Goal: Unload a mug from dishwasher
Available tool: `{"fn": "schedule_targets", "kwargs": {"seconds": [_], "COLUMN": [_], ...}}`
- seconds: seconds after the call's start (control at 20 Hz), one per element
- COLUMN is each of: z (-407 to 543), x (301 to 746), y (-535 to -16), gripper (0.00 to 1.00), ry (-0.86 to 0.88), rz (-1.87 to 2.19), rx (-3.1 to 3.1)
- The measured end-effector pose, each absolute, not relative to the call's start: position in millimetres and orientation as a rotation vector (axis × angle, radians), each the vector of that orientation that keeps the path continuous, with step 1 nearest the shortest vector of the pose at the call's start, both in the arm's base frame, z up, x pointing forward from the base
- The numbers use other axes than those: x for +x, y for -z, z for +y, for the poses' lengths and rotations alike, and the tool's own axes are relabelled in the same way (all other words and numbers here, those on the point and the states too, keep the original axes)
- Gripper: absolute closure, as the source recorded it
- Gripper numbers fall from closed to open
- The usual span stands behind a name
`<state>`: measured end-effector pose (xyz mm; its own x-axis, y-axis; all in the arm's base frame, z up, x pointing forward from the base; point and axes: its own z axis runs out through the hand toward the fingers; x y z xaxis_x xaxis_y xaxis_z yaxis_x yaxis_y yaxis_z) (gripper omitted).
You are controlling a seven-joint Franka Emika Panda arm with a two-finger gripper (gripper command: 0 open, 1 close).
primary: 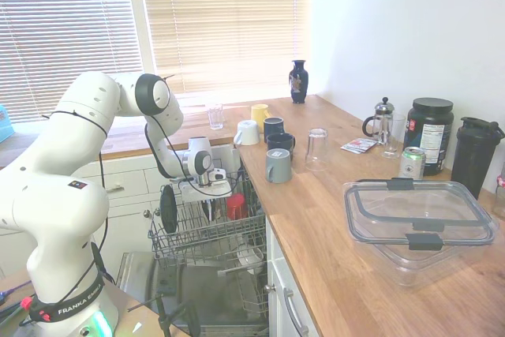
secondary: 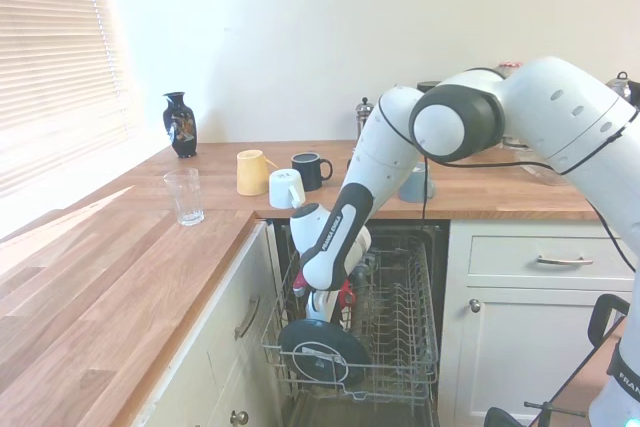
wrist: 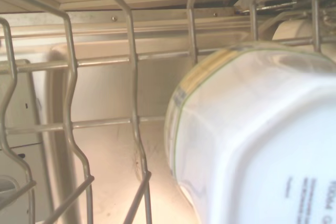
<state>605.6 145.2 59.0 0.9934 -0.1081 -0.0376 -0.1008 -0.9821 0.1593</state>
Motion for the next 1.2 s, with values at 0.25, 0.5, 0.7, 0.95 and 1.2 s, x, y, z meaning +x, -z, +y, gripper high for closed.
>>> {"fn": "schedule_targets", "kwargs": {"seconds": [0.25,0.5,0.7,0.95,1.2], "z": [147,145,144,140,132], "x": [600,593,584,575,566], "y": [-67,-87,-100,-136,-182], "gripper": [1.0,1.0,1.0,1.0,1.0], "ry": [0.042,0.01,-0.012,-0.054,-0.103], "rz": [-0.152,-0.157,-0.162,-0.18,-0.193], "rx": [2.991,3.004,3.015,3.02,3.0]}}
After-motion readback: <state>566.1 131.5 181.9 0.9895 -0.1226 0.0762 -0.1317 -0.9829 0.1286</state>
